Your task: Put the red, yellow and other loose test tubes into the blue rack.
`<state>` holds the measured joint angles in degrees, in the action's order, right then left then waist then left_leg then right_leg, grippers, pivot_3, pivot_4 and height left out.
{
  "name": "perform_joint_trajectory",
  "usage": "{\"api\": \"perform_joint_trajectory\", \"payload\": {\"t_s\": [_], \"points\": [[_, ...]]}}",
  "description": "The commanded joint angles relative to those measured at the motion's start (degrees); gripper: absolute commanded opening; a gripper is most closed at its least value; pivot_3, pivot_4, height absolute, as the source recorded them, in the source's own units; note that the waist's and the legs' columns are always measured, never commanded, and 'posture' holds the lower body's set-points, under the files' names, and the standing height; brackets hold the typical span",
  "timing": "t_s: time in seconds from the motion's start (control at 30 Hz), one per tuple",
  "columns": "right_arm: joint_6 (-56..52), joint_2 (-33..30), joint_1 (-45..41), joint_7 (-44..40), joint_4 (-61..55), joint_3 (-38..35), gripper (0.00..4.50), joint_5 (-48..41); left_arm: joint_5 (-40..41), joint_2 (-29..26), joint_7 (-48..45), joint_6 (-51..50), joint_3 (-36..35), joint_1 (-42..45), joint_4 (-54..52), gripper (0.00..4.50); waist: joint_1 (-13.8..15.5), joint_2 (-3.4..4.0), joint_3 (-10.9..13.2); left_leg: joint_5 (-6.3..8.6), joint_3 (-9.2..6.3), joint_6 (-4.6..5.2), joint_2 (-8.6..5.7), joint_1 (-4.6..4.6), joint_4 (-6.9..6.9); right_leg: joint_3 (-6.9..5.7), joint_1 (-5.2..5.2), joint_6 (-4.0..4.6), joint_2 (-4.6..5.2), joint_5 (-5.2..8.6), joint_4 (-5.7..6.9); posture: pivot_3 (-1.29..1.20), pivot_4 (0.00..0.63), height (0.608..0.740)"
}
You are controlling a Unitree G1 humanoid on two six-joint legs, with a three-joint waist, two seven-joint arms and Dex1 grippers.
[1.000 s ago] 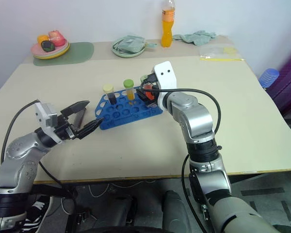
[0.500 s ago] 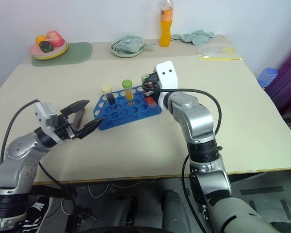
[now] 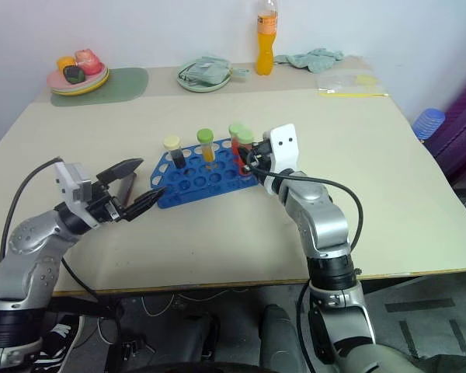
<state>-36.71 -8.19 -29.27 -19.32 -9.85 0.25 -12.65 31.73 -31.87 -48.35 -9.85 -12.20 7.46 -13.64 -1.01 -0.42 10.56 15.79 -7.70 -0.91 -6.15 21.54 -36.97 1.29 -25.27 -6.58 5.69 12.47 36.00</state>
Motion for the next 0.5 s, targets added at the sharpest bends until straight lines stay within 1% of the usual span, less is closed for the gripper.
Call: {"api": "perform_joint_trajectory", "payload": {"t_s": [0.03,0.07,0.1,0.23,0.4,0.5], "points": [[3.6,0.7,0.6,-1.3,-2.4,-0.4,0.75,-2.1,0.6,-0.7,0.0,-0.1,-1.0,0.8,-1.1,4.50,0.0,0.00,0.0,0.00,0.00,0.00,0.00,0.00,0.00,0.00,0.00,0.00,0.00,0.00,0.00,0.00,0.150,0.740],[3.6,0.7,0.7,-1.6,-2.6,-0.4,1.80,-2.5,0.6,-0.8,0.0,-0.1,-1.0,0.9,-1.0,4.50,0.0,0.00,0.0,0.00,0.00,0.00,0.00,-0.01,0.00,0.00,0.00,0.00,0.00,0.00,0.00,0.00,0.150,0.740],[3.2,0.4,0.6,-1.9,-2.7,-0.3,2.19,-2.7,0.6,-0.8,0.0,-0.1,-1.1,0.9,-1.0,4.50,0.0,0.00,0.0,0.00,0.00,0.00,0.00,0.00,0.00,0.00,0.00,0.00,-0.01,0.00,0.00,0.00,0.150,0.740],[0.9,-3.6,0.0,-4.0,-3.8,0.4,4.13,-2.6,0.5,-0.7,0.0,0.0,-0.9,0.7,-1.0,4.50,0.1,0.00,0.0,0.00,0.00,0.00,0.01,0.00,-0.01,0.00,0.01,0.00,-0.01,0.00,0.00,0.00,0.150,0.740],[-3.7,-13.9,0.6,-11.6,-7.1,-1.4,4.13,-6.1,0.2,-0.5,0.2,0.2,-0.7,0.3,-1.2,4.50,0.4,-0.02,0.0,0.00,0.00,0.01,0.00,0.01,-0.03,-0.01,0.06,0.00,0.01,0.00,-0.06,0.00,0.150,0.740],[-8.9,-24.0,1.8,-17.9,-9.4,-5.0,4.13,-10.0,0.1,-0.6,0.0,0.5,-0.8,-0.2,-1.3,4.50,0.4,-0.02,0.0,0.02,-0.01,0.03,0.00,0.01,-0.03,-0.03,0.10,-0.01,0.01,0.00,-0.11,0.00,0.150,0.740]]}}
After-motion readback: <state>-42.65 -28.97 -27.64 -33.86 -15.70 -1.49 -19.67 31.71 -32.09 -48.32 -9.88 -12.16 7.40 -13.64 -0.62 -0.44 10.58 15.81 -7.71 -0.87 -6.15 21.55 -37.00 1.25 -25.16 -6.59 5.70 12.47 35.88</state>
